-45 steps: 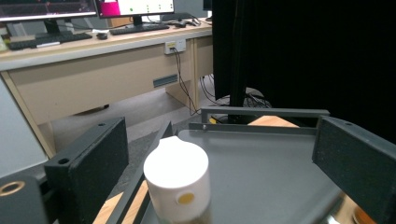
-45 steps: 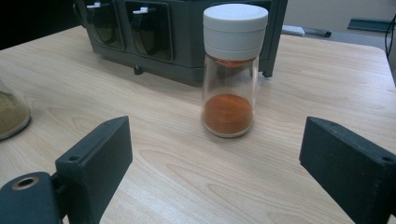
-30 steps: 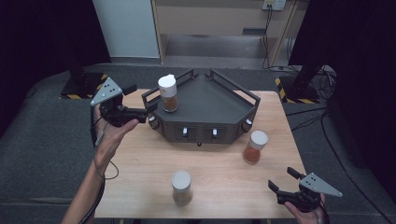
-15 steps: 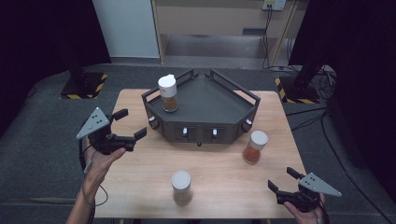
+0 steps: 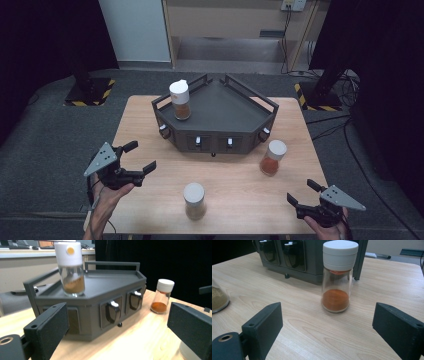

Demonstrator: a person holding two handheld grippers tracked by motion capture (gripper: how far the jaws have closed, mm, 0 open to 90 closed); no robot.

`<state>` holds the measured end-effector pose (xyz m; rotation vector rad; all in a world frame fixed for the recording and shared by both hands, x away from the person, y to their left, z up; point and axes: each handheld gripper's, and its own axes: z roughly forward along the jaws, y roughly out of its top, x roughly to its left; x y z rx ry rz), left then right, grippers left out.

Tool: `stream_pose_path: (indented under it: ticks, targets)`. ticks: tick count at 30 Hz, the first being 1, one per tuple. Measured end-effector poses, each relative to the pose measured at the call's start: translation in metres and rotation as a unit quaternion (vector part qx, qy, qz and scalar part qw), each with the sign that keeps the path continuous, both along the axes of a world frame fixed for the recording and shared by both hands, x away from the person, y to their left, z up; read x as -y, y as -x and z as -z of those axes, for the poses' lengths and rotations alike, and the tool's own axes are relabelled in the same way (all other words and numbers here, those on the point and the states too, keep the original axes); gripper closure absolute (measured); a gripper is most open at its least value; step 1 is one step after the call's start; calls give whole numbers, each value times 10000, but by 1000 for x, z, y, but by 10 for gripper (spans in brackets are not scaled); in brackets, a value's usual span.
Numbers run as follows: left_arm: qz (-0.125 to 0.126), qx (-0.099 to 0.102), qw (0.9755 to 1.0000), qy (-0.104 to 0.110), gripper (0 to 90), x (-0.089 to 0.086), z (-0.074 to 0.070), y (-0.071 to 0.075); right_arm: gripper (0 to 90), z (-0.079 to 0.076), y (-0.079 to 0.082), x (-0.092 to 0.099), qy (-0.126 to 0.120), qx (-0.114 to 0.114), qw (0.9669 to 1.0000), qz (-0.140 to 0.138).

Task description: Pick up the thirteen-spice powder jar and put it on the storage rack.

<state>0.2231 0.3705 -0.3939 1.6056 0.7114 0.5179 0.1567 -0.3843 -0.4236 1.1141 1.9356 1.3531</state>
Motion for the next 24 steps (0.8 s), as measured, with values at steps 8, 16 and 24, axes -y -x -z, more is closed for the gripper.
stream_pose_path:
  ticks: [8, 16, 24]
  targets:
    - [132, -268, 9995, 27, 24, -7, 31, 11, 93, 0, 0, 0, 7, 3, 10000, -6]
    - [303, -306, 9990, 85, 27, -8, 50, 14, 93, 0, 0, 0, 12, 3, 10000, -10]
    - [359, -331, 9987, -113, 29, -9, 58, 16, 93, 0, 0, 1, -15, 3, 10000, -19]
